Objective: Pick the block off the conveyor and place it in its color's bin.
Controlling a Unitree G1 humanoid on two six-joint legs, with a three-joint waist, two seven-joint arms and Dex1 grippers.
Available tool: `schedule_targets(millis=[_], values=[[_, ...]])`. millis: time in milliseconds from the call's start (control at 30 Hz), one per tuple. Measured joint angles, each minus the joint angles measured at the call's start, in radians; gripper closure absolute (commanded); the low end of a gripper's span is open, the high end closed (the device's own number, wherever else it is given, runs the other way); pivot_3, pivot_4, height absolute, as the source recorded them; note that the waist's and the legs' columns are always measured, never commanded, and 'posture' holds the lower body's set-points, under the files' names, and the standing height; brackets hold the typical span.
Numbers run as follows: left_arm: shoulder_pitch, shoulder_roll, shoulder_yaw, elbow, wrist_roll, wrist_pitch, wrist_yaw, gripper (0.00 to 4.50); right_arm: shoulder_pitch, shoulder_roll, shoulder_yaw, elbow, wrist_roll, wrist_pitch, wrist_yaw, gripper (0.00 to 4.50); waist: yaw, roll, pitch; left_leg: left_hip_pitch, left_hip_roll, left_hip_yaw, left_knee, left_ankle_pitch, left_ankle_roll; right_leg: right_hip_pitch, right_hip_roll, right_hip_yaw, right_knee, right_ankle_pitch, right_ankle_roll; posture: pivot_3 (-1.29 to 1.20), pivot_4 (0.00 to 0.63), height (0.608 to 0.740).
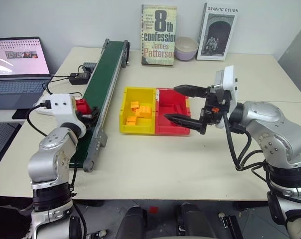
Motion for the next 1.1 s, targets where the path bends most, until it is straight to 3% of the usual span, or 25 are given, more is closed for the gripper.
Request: schedule_targets(millis=[233,667,867,1100], values=[[0.072,0.026,0.039,-0.132,-0.054,0.133,-0.009,2.98,-0.002,0.006,-0.001,0.01,0.0,-0.001,0.003,0.0,0.0,0.0,0.0,0.0,0.0,-0.001,0.0,0.0,0.0,0.0,0.0,0.0,0.0,0.0,0.0,0.0,0.15,0.74],[0.065,0.092,0.058,-0.161,-0.095,0.198,-0.053,2.97,0.026,0.018,-0.008,-0.002,-0.001,-0.001,-0.023,0.0,0.003,0.0,0.0,0.0,0.0,-0.002,0.0,0.0,0.0,0.0,0.001,-0.001,0.0,0.0,-0.001,0.0,0.15,0.74],[-0.214,0.173,-0.153,-0.071,-0.12,0.123,-0.27,2.97,0.103,-0.07,-0.016,-0.054,-0.098,0.014,-0.123,0.0,0.024,0.0,0.0,0.0,-0.003,0.003,0.002,0.0,0.0,0.001,0.002,-0.001,-0.001,0.0,-0.001,0.0,0.15,0.74],[-0.574,0.081,-0.528,0.389,0.016,-0.227,-0.667,2.97,0.194,-0.068,-0.059,-0.157,-0.11,0.111,-0.274,0.0,0.025,-0.001,0.0,-0.002,-0.002,0.003,0.0,0.0,0.0,-0.001,0.004,-0.002,-0.002,-0.001,-0.001,0.0,0.15,0.74]])
